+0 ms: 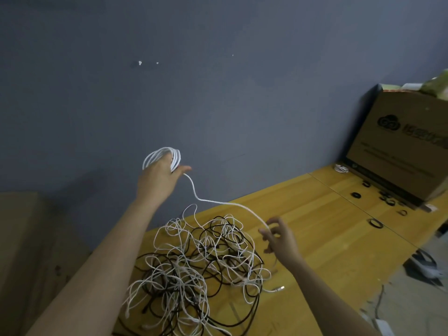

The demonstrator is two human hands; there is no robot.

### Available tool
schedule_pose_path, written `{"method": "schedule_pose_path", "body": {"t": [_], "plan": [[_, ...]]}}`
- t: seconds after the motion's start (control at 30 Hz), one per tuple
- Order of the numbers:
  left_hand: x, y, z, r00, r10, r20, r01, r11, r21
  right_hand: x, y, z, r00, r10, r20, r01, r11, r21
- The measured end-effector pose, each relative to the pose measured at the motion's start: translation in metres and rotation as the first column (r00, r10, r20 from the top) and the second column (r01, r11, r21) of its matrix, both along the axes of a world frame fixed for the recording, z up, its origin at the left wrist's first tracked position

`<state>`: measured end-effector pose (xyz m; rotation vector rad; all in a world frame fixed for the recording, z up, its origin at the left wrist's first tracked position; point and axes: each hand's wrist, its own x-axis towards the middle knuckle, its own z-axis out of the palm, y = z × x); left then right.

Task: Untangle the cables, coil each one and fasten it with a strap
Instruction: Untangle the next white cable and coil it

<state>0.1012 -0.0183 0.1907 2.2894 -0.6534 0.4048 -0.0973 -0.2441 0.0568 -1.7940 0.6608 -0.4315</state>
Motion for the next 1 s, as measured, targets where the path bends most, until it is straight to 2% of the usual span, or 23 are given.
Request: {"method": "schedule_pose_path", "body": {"t": [0.07, 0.1, 0.13, 0.17, 0.2, 0.23, 0.27, 0.3, 0.43, 0.57, 0.6, 0.67, 0.7, 0.73, 0.77, 0.8, 0.83, 0.9, 1.0], "plan": [[0.001, -0.001, -0.006, 1.0, -0.021, -0.019, 0.021, 1.0, 0.02, 0.008, -0.004, 0.016, 0.996, -0.069, 0.065, 0.077, 0.989, -0.127], [0.0, -0.002, -0.008, 0.999, -0.037, -0.03, 0.038, 0.999, 0.02, 0.011, -0.007, 0.022, 0.993, -0.074, 0.088, 0.094, 0.961, -0.261], [-0.001, -0.004, -0.01, 0.998, -0.052, -0.041, 0.053, 0.998, 0.02, 0.014, -0.012, 0.027, 0.993, -0.068, 0.093, 0.103, 0.889, -0.446], [-0.002, -0.005, -0.011, 0.997, -0.062, -0.053, 0.063, 0.998, 0.022, 0.018, -0.016, 0.034, 0.995, -0.062, 0.075, 0.096, 0.738, -0.668], [-0.002, -0.006, -0.011, 0.996, -0.07, -0.062, 0.071, 0.997, 0.018, 0.022, -0.022, 0.04, 0.996, -0.076, 0.044, 0.078, 0.524, -0.848], [-0.003, -0.007, -0.011, 0.994, -0.078, -0.073, 0.078, 0.997, 0.004, 0.027, -0.026, 0.048, 0.995, -0.094, 0.03, 0.061, 0.355, -0.933], [-0.004, -0.009, -0.01, 0.992, -0.09, -0.084, 0.088, 0.996, -0.021, 0.032, -0.029, 0.059, 0.995, -0.094, 0.011, 0.035, 0.259, -0.965], [-0.006, -0.011, -0.007, 0.99, -0.103, -0.096, 0.098, 0.994, -0.054, 0.037, -0.032, 0.069, 0.998, -0.063, 0.0, 0.015, 0.23, -0.973], [-0.016, -0.019, 0.007, 0.982, -0.141, -0.13, 0.117, 0.978, -0.175, 0.054, -0.035, 0.103, 0.97, 0.224, -0.099, -0.195, 0.465, -0.863], [-0.027, -0.028, 0.017, 0.966, -0.204, -0.157, 0.161, 0.956, -0.246, 0.065, -0.027, 0.115, 0.946, 0.318, -0.059, -0.269, 0.673, -0.689], [-0.031, -0.031, 0.019, 0.964, -0.215, -0.156, 0.174, 0.955, -0.241, 0.068, -0.025, 0.113, 0.94, 0.319, -0.116, -0.312, 0.673, -0.671], [-0.037, -0.037, 0.021, 0.957, -0.246, -0.151, 0.209, 0.952, -0.224, 0.074, -0.021, 0.105, 0.897, 0.275, -0.345, -0.441, 0.563, -0.698], [-0.038, -0.041, 0.021, 0.953, -0.263, -0.149, 0.229, 0.95, -0.213, 0.074, -0.015, 0.103, 0.878, 0.275, -0.393, -0.478, 0.572, -0.667], [-0.04, -0.044, 0.021, 0.95, -0.274, -0.147, 0.244, 0.95, -0.195, 0.072, -0.007, 0.105, 0.875, 0.331, -0.353, -0.482, 0.661, -0.575], [-0.041, -0.047, 0.02, 0.951, -0.276, -0.143, 0.25, 0.953, -0.173, 0.069, 0.002, 0.108, 0.884, 0.402, -0.24, -0.468, 0.778, -0.42], [-0.041, -0.049, 0.019, 0.952, -0.27, -0.142, 0.248, 0.956, -0.154, 0.064, 0.011, 0.113, 0.888, 0.446, -0.116, -0.46, 0.852, -0.249], [-0.04, -0.051, 0.018, 0.955, -0.261, -0.141, 0.242, 0.96, -0.14, 0.059, 0.018, 0.12, 0.881, 0.472, -0.038, -0.473, 0.877, -0.078], [-0.04, -0.054, 0.015, 0.959, -0.249, -0.136, 0.233, 0.964, -0.126, 0.051, 0.026, 0.129, 0.831, 0.556, -0.017, -0.55, 0.826, 0.12], [-0.04, -0.059, 0.011, 0.952, -0.27, -0.146, 0.249, 0.957, -0.149, 0.042, 0.035, 0.128, 0.791, 0.611, -0.015, -0.607, 0.789, 0.097]]}}
